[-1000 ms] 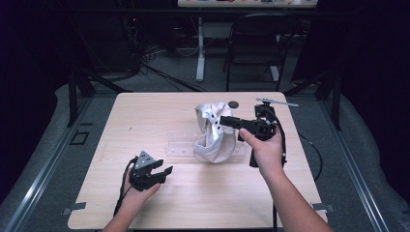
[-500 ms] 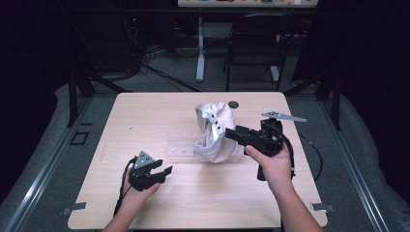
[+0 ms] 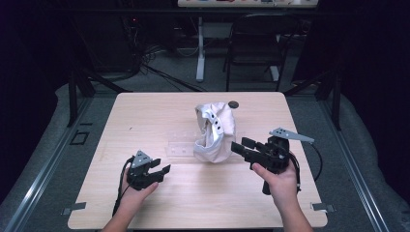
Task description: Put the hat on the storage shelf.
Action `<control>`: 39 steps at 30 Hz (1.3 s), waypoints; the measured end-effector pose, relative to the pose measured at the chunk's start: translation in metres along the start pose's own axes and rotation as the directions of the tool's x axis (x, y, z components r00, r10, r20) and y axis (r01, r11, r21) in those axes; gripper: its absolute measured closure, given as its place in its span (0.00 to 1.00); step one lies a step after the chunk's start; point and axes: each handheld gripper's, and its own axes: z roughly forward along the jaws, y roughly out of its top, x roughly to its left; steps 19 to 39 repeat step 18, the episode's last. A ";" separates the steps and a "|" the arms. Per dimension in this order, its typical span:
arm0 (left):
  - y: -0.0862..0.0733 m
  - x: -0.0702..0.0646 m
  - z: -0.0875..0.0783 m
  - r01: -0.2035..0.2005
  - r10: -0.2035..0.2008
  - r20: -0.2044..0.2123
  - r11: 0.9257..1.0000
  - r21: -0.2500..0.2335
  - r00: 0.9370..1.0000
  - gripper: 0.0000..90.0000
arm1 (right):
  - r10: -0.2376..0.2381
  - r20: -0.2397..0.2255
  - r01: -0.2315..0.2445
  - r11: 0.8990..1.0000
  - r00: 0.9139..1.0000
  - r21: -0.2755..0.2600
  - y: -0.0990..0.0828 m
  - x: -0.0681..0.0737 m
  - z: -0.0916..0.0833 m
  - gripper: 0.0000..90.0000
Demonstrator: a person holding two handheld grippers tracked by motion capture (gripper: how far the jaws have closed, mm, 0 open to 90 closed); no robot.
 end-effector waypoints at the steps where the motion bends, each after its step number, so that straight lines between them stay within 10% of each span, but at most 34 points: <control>1: 0.000 0.000 0.000 -0.004 0.004 0.000 1.000 0.001 1.000 0.56 | -0.007 0.013 0.007 1.000 1.000 -0.010 -0.007 -0.002 -0.002 0.49; 18: 0.000 -0.007 0.001 -0.019 0.019 0.009 1.000 -0.023 1.000 0.55 | -0.041 0.090 0.038 0.999 0.995 0.028 -0.051 -0.024 -0.010 0.51; 39: 0.000 -0.007 0.001 -0.019 0.019 0.009 1.000 -0.023 1.000 0.55 | -0.041 0.090 0.038 0.999 0.995 0.028 -0.051 -0.024 -0.010 0.51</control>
